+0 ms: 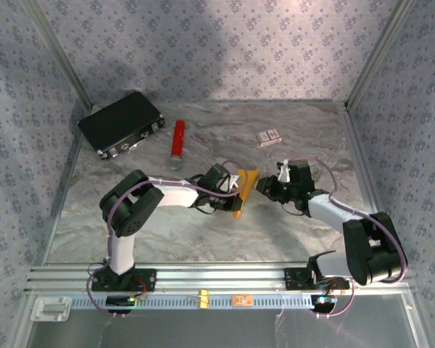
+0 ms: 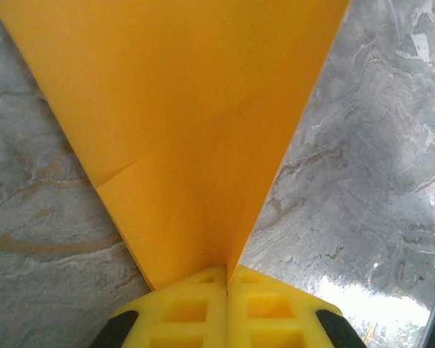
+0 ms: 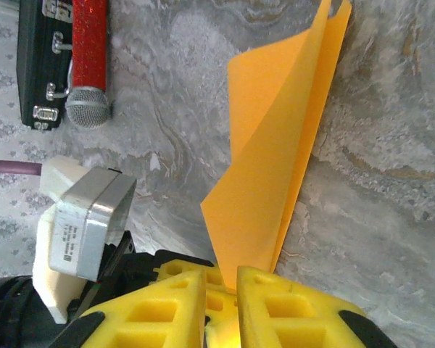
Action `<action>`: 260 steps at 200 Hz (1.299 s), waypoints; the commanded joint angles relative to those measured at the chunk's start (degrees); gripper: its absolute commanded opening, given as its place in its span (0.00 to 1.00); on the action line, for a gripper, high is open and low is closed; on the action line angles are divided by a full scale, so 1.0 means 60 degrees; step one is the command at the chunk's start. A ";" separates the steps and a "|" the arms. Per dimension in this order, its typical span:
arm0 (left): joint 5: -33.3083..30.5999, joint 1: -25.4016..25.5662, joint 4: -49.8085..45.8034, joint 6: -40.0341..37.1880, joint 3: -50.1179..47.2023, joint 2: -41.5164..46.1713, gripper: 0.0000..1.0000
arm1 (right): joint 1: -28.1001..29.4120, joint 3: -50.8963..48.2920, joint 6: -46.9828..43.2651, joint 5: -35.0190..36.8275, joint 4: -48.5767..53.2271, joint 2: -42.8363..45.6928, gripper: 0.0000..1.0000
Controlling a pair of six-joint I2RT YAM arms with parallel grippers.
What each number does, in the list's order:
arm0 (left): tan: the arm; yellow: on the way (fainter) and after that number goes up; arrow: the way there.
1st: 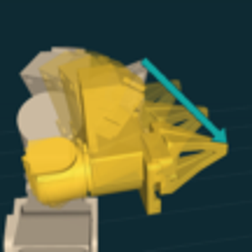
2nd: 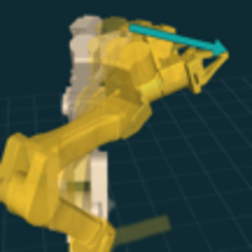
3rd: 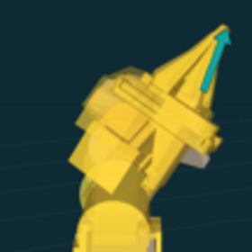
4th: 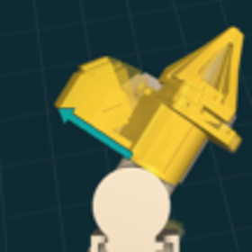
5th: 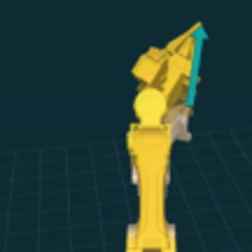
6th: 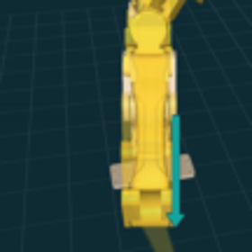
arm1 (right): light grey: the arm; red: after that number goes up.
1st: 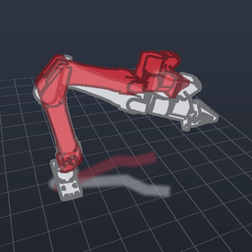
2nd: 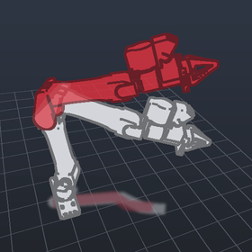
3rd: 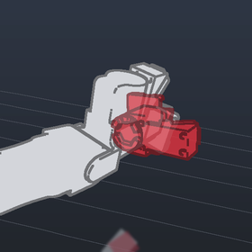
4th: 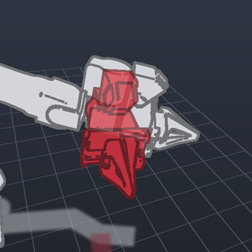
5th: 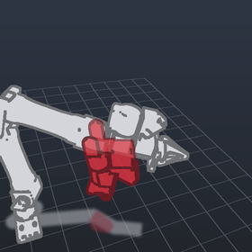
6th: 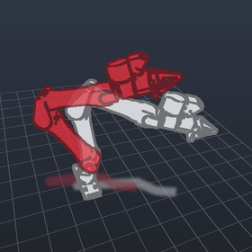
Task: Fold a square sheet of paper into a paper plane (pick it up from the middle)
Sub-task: Fold the wing for the fifth time at the center of the table.
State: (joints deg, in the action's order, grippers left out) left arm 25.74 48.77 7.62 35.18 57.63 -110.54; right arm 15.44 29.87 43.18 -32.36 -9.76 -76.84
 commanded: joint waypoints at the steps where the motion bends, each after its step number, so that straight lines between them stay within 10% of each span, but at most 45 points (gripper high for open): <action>1: 0.0490 -0.0105 0.0522 0.0333 -0.0225 -0.0165 0.04 | 0.0150 0.0123 -0.0307 -0.0556 -0.0314 -0.0376 0.19; 260: 0.2068 -0.0847 0.3630 0.2497 -0.1479 -0.0378 0.03 | 0.0590 0.1313 -0.0678 -0.1827 -0.1471 -0.3159 0.16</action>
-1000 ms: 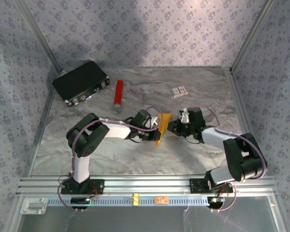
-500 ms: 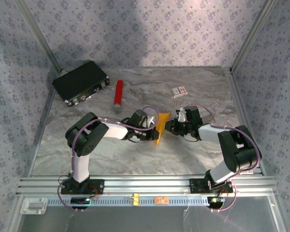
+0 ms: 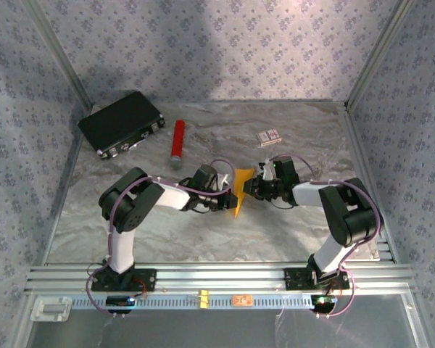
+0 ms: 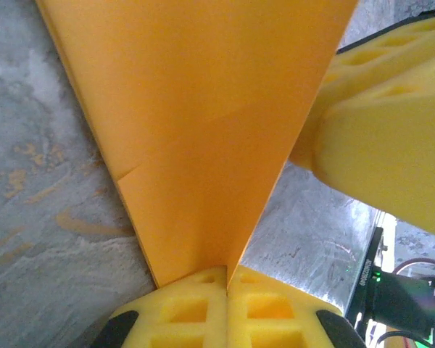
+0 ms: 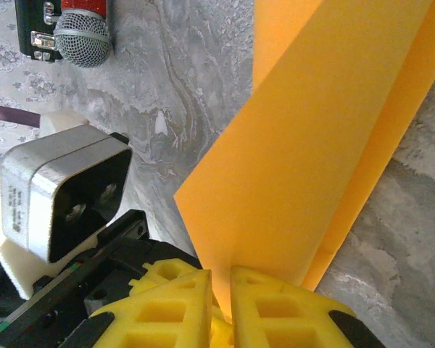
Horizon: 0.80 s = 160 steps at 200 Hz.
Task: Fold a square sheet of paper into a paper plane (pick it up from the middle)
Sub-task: Fold the wing for the fifth time at the center of the table.
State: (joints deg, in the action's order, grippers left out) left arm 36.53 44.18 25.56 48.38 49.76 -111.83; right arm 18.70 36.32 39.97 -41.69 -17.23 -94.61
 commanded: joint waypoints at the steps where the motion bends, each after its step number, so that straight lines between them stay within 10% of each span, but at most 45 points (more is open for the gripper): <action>1: 0.0269 -0.0083 0.0651 0.0313 -0.0173 -0.0166 0.03 | 0.0048 0.0250 -0.0143 -0.0272 -0.0222 -0.0205 0.16; 160: 0.0196 -0.0188 0.1211 0.1004 -0.0632 -0.0342 0.02 | 0.0011 0.0604 -0.0164 -0.0567 -0.0447 -0.0927 0.15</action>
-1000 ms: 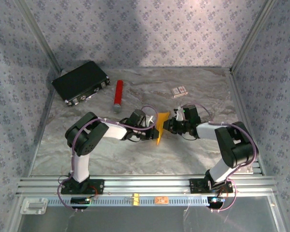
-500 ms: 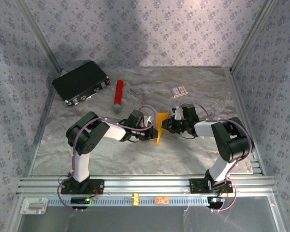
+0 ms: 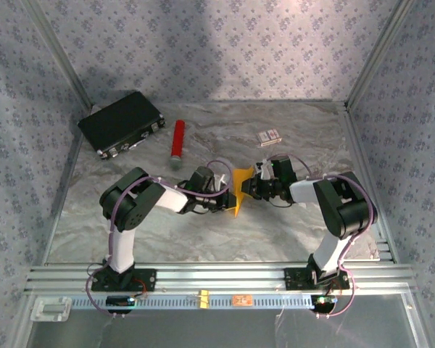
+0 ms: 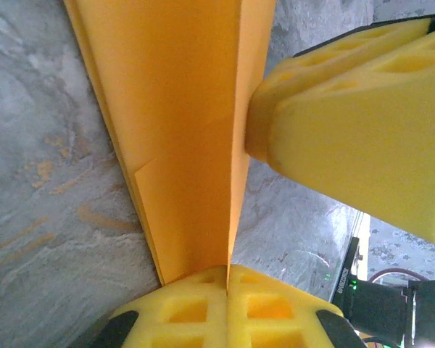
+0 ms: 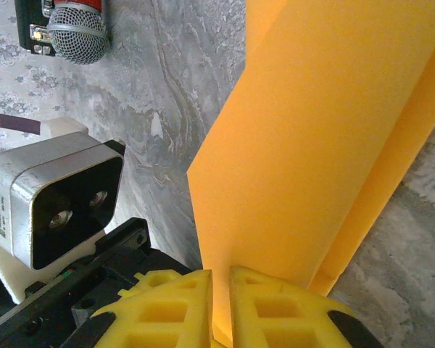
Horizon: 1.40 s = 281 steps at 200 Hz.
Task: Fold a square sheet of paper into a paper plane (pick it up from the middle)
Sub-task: Fold the wing for the fifth time at the center of the table.
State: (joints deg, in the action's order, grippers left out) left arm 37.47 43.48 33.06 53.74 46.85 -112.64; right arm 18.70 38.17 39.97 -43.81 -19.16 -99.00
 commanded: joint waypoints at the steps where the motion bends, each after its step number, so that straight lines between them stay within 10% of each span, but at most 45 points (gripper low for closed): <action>1: 0.0039 -0.0078 -0.0042 0.0111 -0.0147 -0.0209 0.02 | 0.0015 0.0299 -0.0168 -0.0213 -0.0122 -0.0204 0.15; 281: -0.0554 -0.0167 -0.1881 -0.0188 0.0022 -0.0212 0.08 | -0.0057 0.0595 -0.0436 0.0369 0.0685 -0.1532 0.14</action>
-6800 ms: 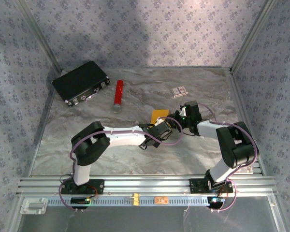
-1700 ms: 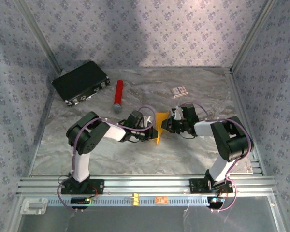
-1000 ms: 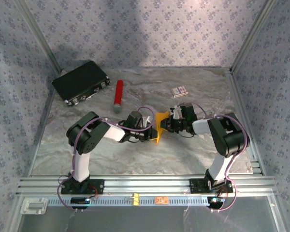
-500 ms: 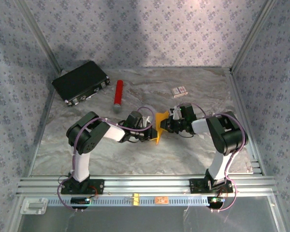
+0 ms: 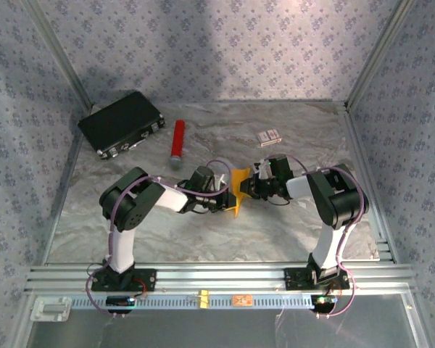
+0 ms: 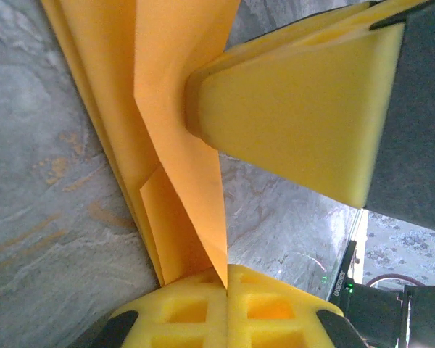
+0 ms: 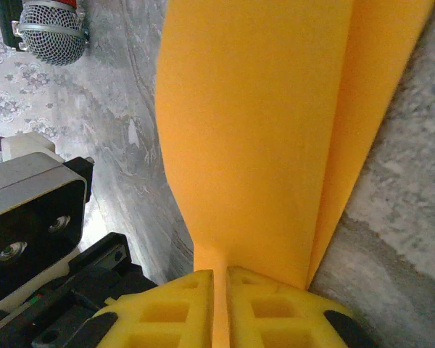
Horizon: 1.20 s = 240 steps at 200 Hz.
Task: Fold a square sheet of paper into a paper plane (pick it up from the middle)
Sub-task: Fold the wing for the fifth time at the center of the table.
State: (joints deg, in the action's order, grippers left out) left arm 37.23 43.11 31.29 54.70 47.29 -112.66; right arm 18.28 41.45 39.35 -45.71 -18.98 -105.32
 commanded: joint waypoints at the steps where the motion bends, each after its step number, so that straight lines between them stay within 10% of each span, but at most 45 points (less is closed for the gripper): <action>1: -0.0518 -0.0100 -0.1621 -0.0367 -0.0033 -0.0201 0.08 | 0.0013 0.0049 -0.0334 0.0695 0.0672 -0.0479 0.14; 240: -0.0586 0.0549 -0.3483 -0.1353 0.0032 0.0728 0.03 | 0.0306 0.0307 -0.0392 0.1594 0.1822 -0.0335 0.13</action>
State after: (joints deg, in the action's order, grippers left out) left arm 32.99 45.12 17.54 47.37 49.74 -109.08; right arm 19.07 43.81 38.92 -43.38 -13.19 -105.23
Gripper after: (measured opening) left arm 0.042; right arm 0.126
